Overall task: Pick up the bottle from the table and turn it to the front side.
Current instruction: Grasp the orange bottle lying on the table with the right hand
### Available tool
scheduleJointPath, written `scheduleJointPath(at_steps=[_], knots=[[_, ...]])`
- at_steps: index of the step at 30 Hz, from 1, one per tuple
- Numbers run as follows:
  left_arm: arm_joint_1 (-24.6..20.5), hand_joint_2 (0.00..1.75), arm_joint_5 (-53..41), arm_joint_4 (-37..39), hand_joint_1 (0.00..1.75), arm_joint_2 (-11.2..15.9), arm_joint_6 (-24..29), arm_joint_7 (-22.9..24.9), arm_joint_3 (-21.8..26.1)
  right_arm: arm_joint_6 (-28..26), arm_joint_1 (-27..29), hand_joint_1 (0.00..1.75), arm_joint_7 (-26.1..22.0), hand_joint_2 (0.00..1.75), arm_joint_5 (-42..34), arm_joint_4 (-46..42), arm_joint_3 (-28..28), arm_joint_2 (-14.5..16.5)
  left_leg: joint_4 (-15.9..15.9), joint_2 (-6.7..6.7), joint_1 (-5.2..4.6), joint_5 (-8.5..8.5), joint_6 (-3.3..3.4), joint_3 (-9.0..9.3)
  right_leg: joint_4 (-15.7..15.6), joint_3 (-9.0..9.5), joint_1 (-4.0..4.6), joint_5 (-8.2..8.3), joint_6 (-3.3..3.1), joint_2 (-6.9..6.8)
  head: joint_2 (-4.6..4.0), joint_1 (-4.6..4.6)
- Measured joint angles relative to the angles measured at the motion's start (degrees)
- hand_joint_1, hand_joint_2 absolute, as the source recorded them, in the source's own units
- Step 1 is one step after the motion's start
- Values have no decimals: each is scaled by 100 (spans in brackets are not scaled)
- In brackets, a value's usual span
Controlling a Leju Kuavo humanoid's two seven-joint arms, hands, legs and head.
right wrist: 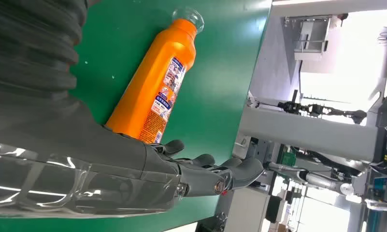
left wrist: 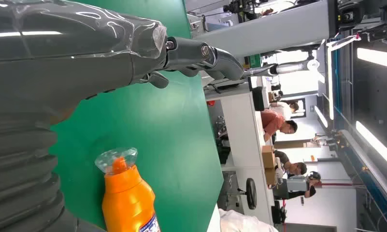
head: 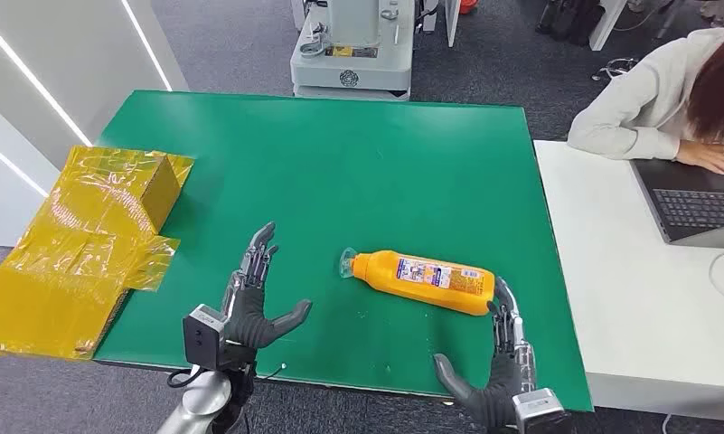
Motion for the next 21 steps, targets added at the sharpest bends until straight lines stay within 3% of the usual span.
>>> scheduleJointPath(at_steps=[3, 9, 14, 21], knots=[[1, 175, 6, 1, 0, 7, -2, -12, -5, -45, -71, 0, 187, 175, 319, 55, -1, -30, 0, 0, 0, 0, 0, 0, 0, 0, 0, 0, 0, 0, 0, -1], [0, 175, 7, 1, 0, 16, -58, -60, -50, 18, -761, 0, 1315, 175, 2358, 612, -63, -186, 1, 4, 0, 2, 0, 3, 0, 2, 0, 2, 0, 4, 0, 0], [-47, 175, -8, 3, 0, 9, -206, -34, -99, 504, -1654, 0, 1897, 175, 3189, 1422, -95, -312, 3, 4, 0, 4, -1, 5, 2, 5, 0, 7, 0, 5, 0, 0], [-96, 175, -124, 6, 0, -38, -416, 110, -115, 1315, -2912, 0, 2269, 175, 3736, 2689, 264, -486, 4, 1, 0, 4, -2, 6, 4, 4, 0, 8, 0, 4, 0, -1]])
